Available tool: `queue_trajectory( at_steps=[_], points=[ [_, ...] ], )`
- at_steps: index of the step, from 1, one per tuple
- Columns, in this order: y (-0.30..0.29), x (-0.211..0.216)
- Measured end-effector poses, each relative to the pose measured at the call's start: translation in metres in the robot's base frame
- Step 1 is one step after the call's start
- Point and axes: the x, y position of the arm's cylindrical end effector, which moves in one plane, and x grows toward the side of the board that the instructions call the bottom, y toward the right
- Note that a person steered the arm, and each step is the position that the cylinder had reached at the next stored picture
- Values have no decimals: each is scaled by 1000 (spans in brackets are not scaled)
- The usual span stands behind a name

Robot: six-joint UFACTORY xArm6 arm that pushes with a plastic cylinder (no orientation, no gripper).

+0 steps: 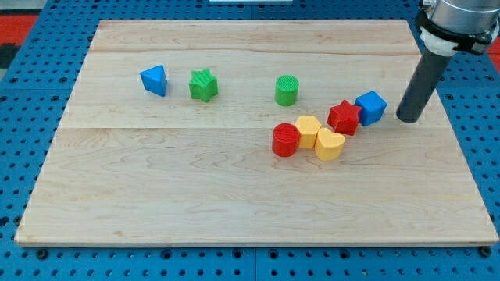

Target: Place the blue cube right side of green circle

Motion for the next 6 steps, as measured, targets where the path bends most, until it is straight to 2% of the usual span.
queue_trajectory(
  at_steps=[2,4,5,6],
  points=[
    [-51,-34],
    [-27,-1],
    [-43,-1],
    [-69,-18]
  ],
)
